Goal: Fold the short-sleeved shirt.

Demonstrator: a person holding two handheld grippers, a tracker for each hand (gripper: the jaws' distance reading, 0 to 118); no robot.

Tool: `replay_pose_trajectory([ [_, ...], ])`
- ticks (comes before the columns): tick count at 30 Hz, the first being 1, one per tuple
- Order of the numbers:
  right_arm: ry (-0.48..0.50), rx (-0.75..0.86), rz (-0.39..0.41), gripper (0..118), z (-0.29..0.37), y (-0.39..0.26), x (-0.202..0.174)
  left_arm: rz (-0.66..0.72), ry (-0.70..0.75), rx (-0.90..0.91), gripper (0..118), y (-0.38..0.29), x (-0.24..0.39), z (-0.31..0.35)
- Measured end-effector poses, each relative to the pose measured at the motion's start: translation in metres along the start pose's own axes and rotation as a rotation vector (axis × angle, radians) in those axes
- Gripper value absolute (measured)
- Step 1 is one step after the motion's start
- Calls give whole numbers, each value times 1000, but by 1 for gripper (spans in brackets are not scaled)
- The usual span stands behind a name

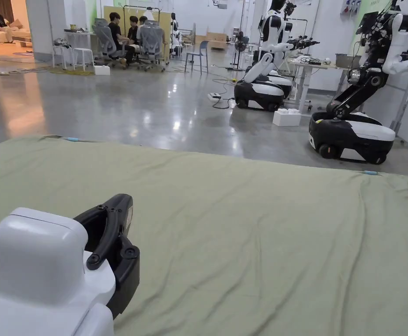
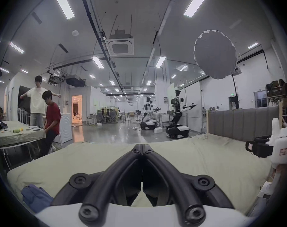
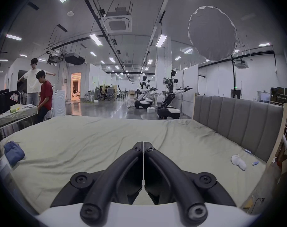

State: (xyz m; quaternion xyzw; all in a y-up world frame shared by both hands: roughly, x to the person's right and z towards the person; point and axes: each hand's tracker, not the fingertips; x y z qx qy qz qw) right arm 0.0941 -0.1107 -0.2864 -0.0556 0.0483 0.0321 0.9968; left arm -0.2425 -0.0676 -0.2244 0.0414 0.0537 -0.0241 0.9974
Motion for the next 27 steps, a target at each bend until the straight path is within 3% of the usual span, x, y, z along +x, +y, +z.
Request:
replay_pose_trajectory([
  [4, 12, 57, 52, 7, 2, 2, -8, -6, 36, -20, 4, 0, -7, 1],
  [5, 3, 68, 67, 39, 2, 3, -12, 5, 59, -34, 28, -1, -9, 1],
  [6, 6, 63, 84, 70, 1, 5, -14, 18, 63, -37, 64, -3, -11, 0],
  [7, 7, 51, 102, 88, 0, 7, -16, 25, 72, -38, 99, -5, -12, 0],
  [8, -4, 38, 118, 95, -2, 8, -20, 31, 88, -64, 108, -6, -14, -2],
  [10, -4, 54, 129, 100, -2, 7, -22, 44, 56, -62, 109, -8, -18, 1],
  [12, -5, 47, 117, 118, -3, 7, -22, 48, 57, -67, 118, -6, -16, 1],
  [19, -39, 82, 74, 118, 2, 14, -16, 55, 34, -107, 118, -9, -12, 0],
  [24, -53, 72, 70, 118, 0, 16, -14, 280, -84, -187, 118, -7, -21, -3],
  [27, -54, 58, 64, 118, 0, 14, -12, 331, -98, -272, 118, 2, -27, -5],
])
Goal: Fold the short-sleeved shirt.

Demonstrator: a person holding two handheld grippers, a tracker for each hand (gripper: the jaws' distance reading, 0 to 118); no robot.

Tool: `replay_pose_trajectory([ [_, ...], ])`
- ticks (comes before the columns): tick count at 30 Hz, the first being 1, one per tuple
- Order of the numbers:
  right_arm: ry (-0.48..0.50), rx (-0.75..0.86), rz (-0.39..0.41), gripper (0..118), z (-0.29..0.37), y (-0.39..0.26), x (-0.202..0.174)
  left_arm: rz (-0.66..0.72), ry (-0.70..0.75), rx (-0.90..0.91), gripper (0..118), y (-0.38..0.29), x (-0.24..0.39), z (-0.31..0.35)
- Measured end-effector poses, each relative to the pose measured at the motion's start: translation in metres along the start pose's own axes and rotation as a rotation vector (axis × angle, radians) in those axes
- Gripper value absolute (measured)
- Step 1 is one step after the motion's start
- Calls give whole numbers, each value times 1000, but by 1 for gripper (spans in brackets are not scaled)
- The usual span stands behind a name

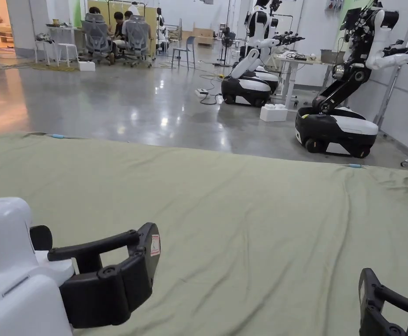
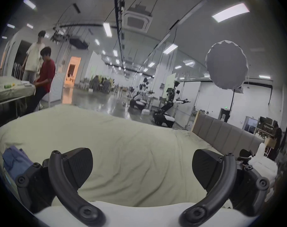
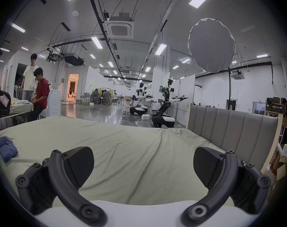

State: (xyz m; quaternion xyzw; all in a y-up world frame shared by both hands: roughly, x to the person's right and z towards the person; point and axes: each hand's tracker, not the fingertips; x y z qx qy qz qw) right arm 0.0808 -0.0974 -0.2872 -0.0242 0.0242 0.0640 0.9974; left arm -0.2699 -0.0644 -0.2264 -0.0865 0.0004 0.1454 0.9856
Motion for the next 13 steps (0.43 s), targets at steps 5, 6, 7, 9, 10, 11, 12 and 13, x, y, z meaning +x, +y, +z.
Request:
replay_pose_trajectory([
  [5, 20, -29, 19, 118, -1, -3, -5, -108, 94, 58, 118, 10, 9, 7],
  [6, 23, -33, 20, 118, -1, -5, -6, -107, 106, 48, 118, 11, 10, 5],
  [7, 29, -36, 20, 118, -1, -6, -7, -123, 108, 40, 118, 10, 11, 3],
  [9, 37, -38, 18, 118, -2, -5, -9, -166, 100, 28, 118, 8, 11, 1],
  [10, 41, -38, 20, 118, -1, -6, -9, -159, 111, 25, 118, 7, 12, -1],
  [11, 39, -37, 23, 118, -2, -5, -10, -157, 111, 24, 118, 5, 12, -1],
  [12, 34, -34, 27, 118, -2, -4, -10, -154, 113, 25, 118, 3, 13, -1],
  [13, 30, -31, 30, 118, -2, -3, -10, -143, 116, 25, 118, 2, 12, 1],
])
